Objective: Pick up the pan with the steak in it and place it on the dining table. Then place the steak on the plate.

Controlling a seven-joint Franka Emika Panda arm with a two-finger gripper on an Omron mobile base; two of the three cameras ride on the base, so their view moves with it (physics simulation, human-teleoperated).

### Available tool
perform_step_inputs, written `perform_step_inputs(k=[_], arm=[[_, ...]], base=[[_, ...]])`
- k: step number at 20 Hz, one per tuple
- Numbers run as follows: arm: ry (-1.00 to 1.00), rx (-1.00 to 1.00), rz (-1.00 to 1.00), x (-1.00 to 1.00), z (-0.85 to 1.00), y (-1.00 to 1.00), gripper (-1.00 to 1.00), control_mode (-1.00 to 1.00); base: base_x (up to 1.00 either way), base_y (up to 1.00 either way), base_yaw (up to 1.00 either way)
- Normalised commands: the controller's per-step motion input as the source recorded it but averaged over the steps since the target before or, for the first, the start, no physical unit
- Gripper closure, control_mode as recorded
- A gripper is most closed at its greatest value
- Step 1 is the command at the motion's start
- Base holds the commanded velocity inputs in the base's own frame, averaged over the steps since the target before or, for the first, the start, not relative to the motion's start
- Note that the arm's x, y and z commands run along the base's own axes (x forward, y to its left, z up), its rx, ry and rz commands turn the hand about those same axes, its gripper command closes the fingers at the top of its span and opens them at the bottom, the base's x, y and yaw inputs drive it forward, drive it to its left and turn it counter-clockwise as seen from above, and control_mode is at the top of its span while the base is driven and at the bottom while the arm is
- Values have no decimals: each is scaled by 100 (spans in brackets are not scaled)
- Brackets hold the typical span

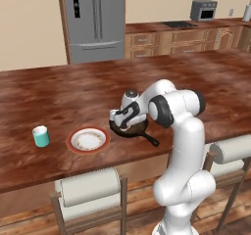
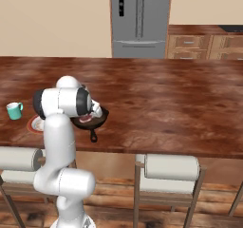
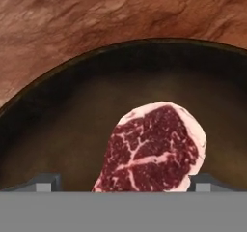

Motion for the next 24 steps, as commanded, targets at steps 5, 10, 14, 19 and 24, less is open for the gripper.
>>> perform_step_inputs(k=[5, 10, 14, 19, 24], arm=[[6, -4, 0, 0, -56, 0, -100, -100], [5, -7, 0, 0, -61, 0, 100, -100], [1, -2, 0, 1, -12, 0, 100, -100], [0, 3, -3, 1, 16, 0, 100, -100], [0, 10, -2, 0, 59, 0, 100, -100]], base=[[0, 0, 0], [0, 0, 0], [0, 0, 0], [0, 0, 0], [0, 0, 0]])
